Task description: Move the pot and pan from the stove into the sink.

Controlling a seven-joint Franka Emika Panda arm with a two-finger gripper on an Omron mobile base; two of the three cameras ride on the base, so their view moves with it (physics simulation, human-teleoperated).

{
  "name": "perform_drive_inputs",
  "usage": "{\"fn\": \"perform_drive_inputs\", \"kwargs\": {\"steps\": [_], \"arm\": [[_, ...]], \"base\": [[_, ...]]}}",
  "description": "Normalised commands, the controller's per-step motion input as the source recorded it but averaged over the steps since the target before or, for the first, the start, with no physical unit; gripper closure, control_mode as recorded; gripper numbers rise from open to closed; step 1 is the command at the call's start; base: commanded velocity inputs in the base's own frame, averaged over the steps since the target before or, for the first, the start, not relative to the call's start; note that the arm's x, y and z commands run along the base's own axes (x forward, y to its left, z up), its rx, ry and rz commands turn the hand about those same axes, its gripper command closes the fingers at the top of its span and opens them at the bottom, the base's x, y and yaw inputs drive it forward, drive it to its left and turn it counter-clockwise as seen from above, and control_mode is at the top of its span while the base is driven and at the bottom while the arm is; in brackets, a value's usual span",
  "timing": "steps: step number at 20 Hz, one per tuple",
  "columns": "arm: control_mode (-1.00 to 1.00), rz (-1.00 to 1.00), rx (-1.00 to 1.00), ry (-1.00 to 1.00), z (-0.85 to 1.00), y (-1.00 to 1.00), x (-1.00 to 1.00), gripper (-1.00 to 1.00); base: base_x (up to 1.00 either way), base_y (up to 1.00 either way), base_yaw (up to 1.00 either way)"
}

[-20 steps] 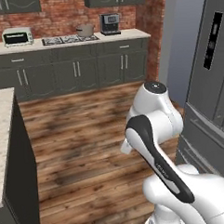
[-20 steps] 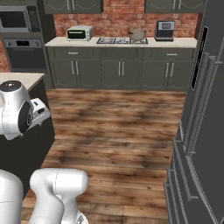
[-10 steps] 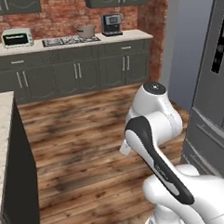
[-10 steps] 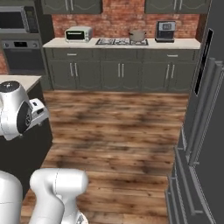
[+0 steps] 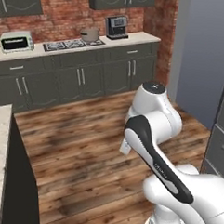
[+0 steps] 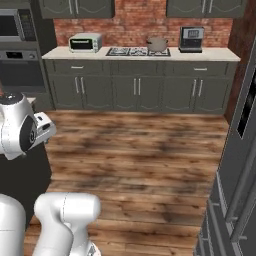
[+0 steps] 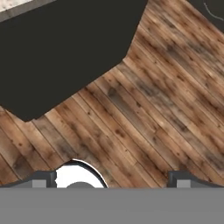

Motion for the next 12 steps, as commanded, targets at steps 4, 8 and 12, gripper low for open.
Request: {"fn": "perform_drive_inputs", "kwargs": {"steps": [4, 8, 12], "arm": [[1.00, 0.00, 0.00, 0.00, 0.00, 0.00, 0.00, -1.00], [1.00, 0.00, 0.00, 0.00, 0.00, 0.00, 0.00, -1.00], [1.00, 0.00, 0.00, 0.00, 0.00, 0.00, 0.00, -1.00]], "base": [[0.70, 0.00, 0.00], [0.72, 0.00, 0.00], [0.72, 0.00, 0.00]]}}
